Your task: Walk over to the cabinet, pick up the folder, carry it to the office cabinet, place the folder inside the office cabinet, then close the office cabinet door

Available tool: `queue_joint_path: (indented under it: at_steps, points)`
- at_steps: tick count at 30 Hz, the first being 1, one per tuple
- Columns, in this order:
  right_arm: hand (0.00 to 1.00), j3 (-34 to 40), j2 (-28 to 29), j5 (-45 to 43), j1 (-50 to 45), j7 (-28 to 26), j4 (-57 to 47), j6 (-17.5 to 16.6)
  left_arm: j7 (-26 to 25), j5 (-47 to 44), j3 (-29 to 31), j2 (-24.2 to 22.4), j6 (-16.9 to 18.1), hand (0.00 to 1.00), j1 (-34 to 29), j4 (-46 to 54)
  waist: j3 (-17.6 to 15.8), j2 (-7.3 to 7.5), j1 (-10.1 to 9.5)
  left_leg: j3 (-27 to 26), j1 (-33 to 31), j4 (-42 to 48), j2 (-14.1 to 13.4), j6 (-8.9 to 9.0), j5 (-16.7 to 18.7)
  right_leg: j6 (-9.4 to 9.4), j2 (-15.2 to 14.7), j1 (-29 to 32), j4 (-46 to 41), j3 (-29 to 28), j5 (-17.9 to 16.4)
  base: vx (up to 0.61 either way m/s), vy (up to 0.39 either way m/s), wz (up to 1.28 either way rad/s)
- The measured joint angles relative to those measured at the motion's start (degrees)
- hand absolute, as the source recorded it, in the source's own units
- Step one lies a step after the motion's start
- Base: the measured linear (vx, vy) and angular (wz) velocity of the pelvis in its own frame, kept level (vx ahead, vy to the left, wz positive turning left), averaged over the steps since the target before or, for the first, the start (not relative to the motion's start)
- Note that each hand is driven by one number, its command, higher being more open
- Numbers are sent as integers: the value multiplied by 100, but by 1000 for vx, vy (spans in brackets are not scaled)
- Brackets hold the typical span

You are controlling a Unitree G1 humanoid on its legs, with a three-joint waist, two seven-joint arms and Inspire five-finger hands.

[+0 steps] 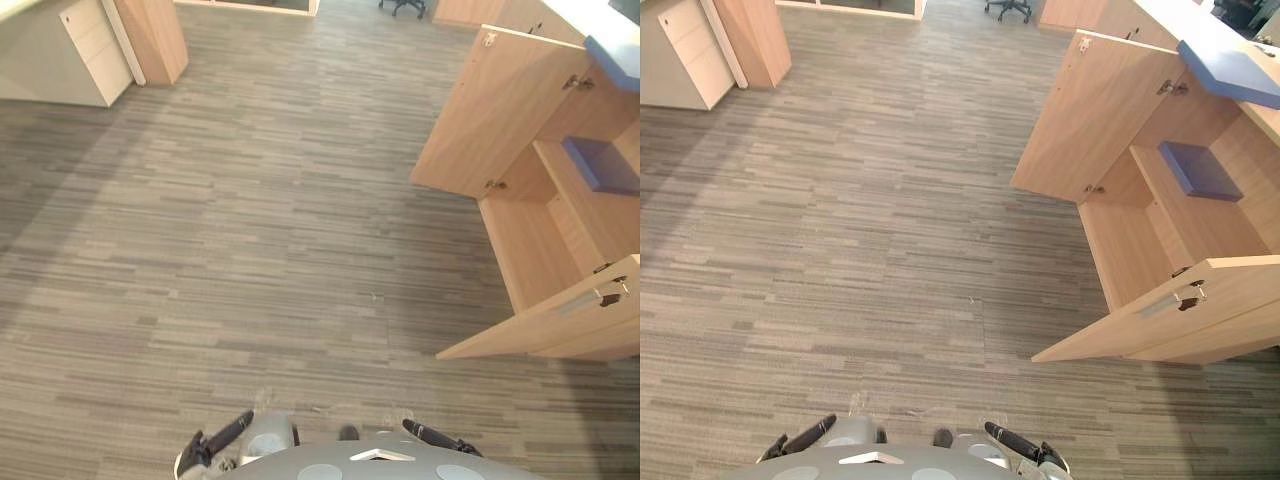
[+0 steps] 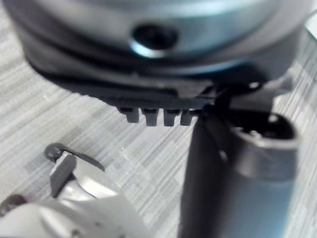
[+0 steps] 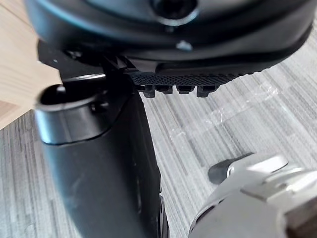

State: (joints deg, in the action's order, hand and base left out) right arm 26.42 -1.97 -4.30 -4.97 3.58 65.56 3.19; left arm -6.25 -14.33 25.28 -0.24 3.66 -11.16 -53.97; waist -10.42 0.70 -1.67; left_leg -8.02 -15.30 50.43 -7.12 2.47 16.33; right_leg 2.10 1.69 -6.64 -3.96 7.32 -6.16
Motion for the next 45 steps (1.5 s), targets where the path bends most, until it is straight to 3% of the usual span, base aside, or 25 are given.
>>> queue_joint_path:
  at_steps: [3, 6, 8, 9, 10, 11, 12, 14, 15, 17, 19, 20, 22, 25, 27, 30, 31, 32, 33, 34, 35, 38, 39, 42, 45]
  points:
    - [100, -14, -9, -39, 12, 41, -5, -18, -73, -182, -133, -4, 124, 100, -20, 68, -57, 40, 4, 73, -402, -913, -79, 137, 6, -130, -288, -200, -2, -161, -182, 165, 119, -20]
    - [100, -62, -139, -38, 5, 51, -5, -30, -188, -202, -253, -98, 118, 100, -85, 33, -11, -115, 22, 323, -415, -3127, -67, 338, -701, -464, -624, -263, -5, -460, -432, 274, 282, -43]
    - [100, -160, -178, -41, -2, 92, 9, -27, -243, -321, -257, -94, 117, 100, -99, -80, 6, -160, 22, 208, -393, -3334, -6, 450, -1473, -628, -925, -373, 27, -719, -660, 397, 418, -56]
    - [100, -188, -173, -42, 3, 92, 23, -30, -248, -325, -261, -103, 122, 100, -128, -92, 53, -169, 16, 181, -424, -3155, 102, 392, -1521, -622, -1055, -407, 32, -774, -753, 450, 425, -50]
    - [100, -217, -184, 13, -5, 83, 134, -38, -253, -320, -251, -71, 140, 100, -182, -83, 156, -59, 46, 74, -606, -2633, 273, 65, -1235, -506, -1281, -402, -49, -806, -874, 555, 462, -50]
    - [100, -178, -150, 85, -6, 69, 192, -53, -270, -320, -237, -40, 140, 100, -188, -87, 268, 12, 50, -115, -727, -2218, 362, -160, -844, -633, -1474, -227, -436, -920, -872, 457, 355, -52]
    - [100, -109, -122, 104, 2, 62, 212, -74, -284, -323, -227, -39, 140, 100, -189, -82, 294, 26, 35, -236, -704, -2100, 382, -221, -684, -723, -1566, -82, -756, -938, -848, 438, 325, -62]
    - [100, -89, -128, 117, 80, 18, 182, -136, -313, -323, -264, 4, 141, 100, -276, -75, 360, 78, 29, -686, -230, -2088, 527, -490, -324, -856, -1848, 630, -2687, -1047, -758, 400, 300, -69]
    - [100, -89, -116, 116, 97, 1, 154, -145, -312, -323, -288, 26, 138, 100, -293, -80, 361, 79, 42, -775, -71, -2109, 587, -575, -248, -822, -1885, 834, -3400, -1043, -658, 413, 239, -57]
    - [100, -65, -113, 114, 205, -65, 84, -145, -304, -321, -384, 119, 129, 100, -294, -111, 385, 138, 46, -951, 666, -2402, 865, -699, -35, -259, -2206, 1296, -5514, -417, -215, 456, 212, -44]
    - [100, -121, -194, 100, 308, -66, 82, -123, -234, -302, -565, 199, 131, 100, -259, -107, 410, 59, 90, -921, 1307, -2896, 1033, -731, -20, 33, -2336, 1377, -6300, 448, -427, 362, 147, -10]
    - [100, -159, -239, 97, 346, -67, 76, -122, -183, -301, -654, 211, 129, 100, -223, -107, 412, -19, 134, -888, 1578, -3149, 1056, -730, -42, 111, -2303, 1446, -6334, 840, -564, 297, 96, 10]
    - [100, -234, -285, 41, 422, -81, -60, -125, -111, -297, -698, 181, 127, 100, -99, -173, 332, -179, 233, -843, 2143, -3593, 1012, -733, -90, -90, -2055, 1705, -5569, 1565, -1024, 369, 80, 15]
    - [100, -238, -307, -121, 498, -89, -147, -130, -122, -298, -669, 97, 108, 100, 10, -202, 226, -361, 306, -966, 2645, -3997, 705, -596, -75, -177, -1738, 1964, -3873, 2428, -1074, 417, 12, -4]
    - [100, -272, -272, -170, 572, -75, -138, -130, -128, -294, -636, 92, 108, 100, -1, -200, 199, -318, 310, -1147, 3004, -4437, 574, -379, -118, -272, -1579, 2156, -2819, 3091, -749, 325, -22, -33]
    - [100, -398, -178, -172, 543, -74, -124, -119, -182, -274, -609, 101, 98, 100, -43, -234, 211, -5, 248, -1475, 3477, -4693, 620, 46, 19, 186, -1412, 2227, -1651, 3786, -67, 444, -142, -52]
    - [100, -362, -169, -216, 492, -80, -116, -107, -174, -239, -482, 85, 81, 100, -35, -253, 223, 7, 240, -1523, 3624, -4658, 560, 167, 90, 702, -1318, 2188, -1672, 3709, 306, 617, -269, -56]
    - [100, -321, -179, -285, 481, -84, -123, -107, -182, -67, -344, -39, 50, 100, 30, -285, 293, -138, 229, -1594, 3592, -4225, 239, 314, 156, 836, -1011, 2092, -1677, 3707, 140, 611, -286, -57]
    - [100, -318, -165, -286, 476, -79, -133, -110, -180, -58, -340, -45, 39, 100, 49, -289, 318, -158, 235, -1592, 3478, -3842, 100, 334, 164, 814, -897, 2052, -1657, 3698, 46, 576, -313, -58]
    - [100, -276, -110, -289, 460, -70, -146, -118, -170, -57, -181, -112, 29, 100, 115, -282, 311, -178, 249, -1564, 3066, -2612, -269, 384, 143, 826, -639, 1893, -1537, 3599, -64, 444, -258, -71]
    - [100, -242, -77, -290, 455, -56, -202, -117, -169, -77, 73, -241, 28, 100, 153, -268, 301, -309, 228, -1440, 2553, -956, -817, 327, -280, 848, -200, 1595, -1251, 3349, -83, 431, -241, -92]
    - [100, -292, -21, -285, 467, -58, -269, -119, -120, -167, 385, -373, 21, 100, 154, -208, 214, -481, 50, -1124, 1562, 1882, -1698, -79, -873, 930, 511, 902, -900, 2597, -287, 413, -141, -147]
    - [100, -296, 3, -288, 482, -13, -207, -115, -122, -205, 400, -301, 22, 100, 140, -206, 180, -363, 8, -1085, 1224, 2313, -1800, -126, -849, 907, 615, 560, -744, 2248, -338, 356, -62, -141]
    - [100, -459, 35, -303, 540, 70, 17, -76, -134, -334, 386, -165, 82, 100, 46, -161, 191, -127, -93, -1068, 526, 2088, -1708, -212, -703, 728, 642, 99, -281, 1562, -356, 265, -37, -118]
    - [100, -524, 4, -400, 611, 91, 124, -26, -128, -428, 378, -224, 143, 100, 47, -1, 132, -87, -194, -659, -54, 644, -1278, -72, -371, 672, 639, -319, 28, 954, -251, 306, 36, -103]
